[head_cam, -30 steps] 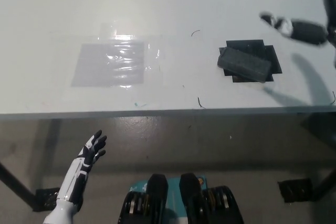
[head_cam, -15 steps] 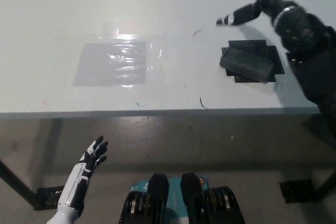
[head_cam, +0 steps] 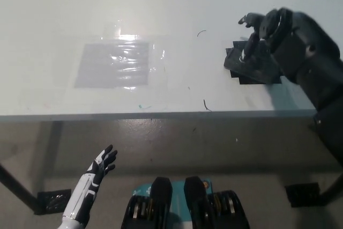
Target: A whiteboard eraser is kept on the black marked spot on the table infront of the robot and the robot uses its right hand to swipe it back and forth on the table twice to clean it
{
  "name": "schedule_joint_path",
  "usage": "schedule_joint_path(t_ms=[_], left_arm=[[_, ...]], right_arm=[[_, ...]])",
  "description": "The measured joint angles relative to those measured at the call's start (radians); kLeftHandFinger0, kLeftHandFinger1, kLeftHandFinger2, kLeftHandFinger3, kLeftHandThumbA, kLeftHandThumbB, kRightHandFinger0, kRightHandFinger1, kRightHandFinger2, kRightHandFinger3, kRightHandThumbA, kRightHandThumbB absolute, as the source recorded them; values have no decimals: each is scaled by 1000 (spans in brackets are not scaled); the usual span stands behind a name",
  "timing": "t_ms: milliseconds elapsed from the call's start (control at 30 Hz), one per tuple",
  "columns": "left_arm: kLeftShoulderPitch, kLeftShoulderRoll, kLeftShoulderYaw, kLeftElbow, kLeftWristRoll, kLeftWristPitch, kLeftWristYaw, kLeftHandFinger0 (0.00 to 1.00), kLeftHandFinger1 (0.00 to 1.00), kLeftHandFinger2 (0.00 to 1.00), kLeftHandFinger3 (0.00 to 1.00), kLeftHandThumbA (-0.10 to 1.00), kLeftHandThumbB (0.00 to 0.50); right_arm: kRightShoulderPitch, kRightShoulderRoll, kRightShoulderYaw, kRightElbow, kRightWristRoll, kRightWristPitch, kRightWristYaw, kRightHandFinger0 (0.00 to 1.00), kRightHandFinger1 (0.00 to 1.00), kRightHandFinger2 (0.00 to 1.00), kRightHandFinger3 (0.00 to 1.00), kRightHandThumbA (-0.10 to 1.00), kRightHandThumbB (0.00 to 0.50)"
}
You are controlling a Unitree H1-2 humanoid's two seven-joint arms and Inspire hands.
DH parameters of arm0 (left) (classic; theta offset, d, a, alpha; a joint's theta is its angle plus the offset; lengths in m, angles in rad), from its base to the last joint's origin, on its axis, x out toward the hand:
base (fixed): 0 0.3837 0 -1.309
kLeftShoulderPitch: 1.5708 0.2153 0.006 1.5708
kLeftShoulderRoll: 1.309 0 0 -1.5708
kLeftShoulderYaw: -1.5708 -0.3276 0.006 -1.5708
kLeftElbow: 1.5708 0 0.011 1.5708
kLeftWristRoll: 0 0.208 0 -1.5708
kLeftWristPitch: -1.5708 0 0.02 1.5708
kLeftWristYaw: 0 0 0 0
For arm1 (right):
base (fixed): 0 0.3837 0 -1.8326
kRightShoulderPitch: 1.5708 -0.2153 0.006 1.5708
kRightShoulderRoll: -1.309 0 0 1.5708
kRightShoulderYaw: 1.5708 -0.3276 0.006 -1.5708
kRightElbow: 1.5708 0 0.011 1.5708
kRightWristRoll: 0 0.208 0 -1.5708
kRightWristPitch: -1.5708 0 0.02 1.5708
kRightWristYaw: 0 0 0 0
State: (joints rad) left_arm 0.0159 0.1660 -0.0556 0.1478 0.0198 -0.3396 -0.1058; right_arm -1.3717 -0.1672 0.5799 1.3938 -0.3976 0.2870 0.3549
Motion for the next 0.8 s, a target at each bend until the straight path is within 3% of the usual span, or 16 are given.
schedule_joint_path(t_ms=[100, 167, 333, 433, 500, 667, 800], left_arm=[[1, 3, -1, 0, 4, -14, -4, 1000, 1000, 1000, 1000, 1000, 451], [1, 4, -1, 0, 6, -20, -5, 1000, 1000, 1000, 1000, 1000, 457], [1, 5, -1, 0, 12, -35, -6, 1000, 1000, 1000, 1000, 1000, 442], [2, 6, -1, 0, 14, -40, -6, 1000, 1000, 1000, 1000, 1000, 449], [2, 6, -1, 0, 13, -41, -7, 1000, 1000, 1000, 1000, 1000, 444], [5, 6, -1, 0, 13, -45, -10, 1000, 1000, 1000, 1000, 1000, 456], [8, 7, -1, -1, 13, -45, -16, 1000, 1000, 1000, 1000, 1000, 458]], right_arm=[[-17, 0, 0, 11, -3, 4, 40, 1000, 1000, 1000, 1000, 1000, 382], [-17, 1, 4, 13, -8, 6, 46, 1000, 1000, 1000, 1000, 1000, 348], [-16, 0, -5, 22, -17, 17, 65, 1000, 1000, 1000, 1000, 1000, 372], [-14, 0, -15, 25, -17, 23, 79, 1000, 1000, 1000, 1000, 1000, 359], [-10, 0, -15, 25, -19, 22, 84, 1000, 1000, 1000, 1000, 1000, 308], [8, 0, 17, 25, -39, 1, 96, 1000, 1000, 1000, 1000, 1000, 327], [27, 0, 36, 27, -60, -4, 97, 1000, 1000, 1000, 1000, 1000, 277]])
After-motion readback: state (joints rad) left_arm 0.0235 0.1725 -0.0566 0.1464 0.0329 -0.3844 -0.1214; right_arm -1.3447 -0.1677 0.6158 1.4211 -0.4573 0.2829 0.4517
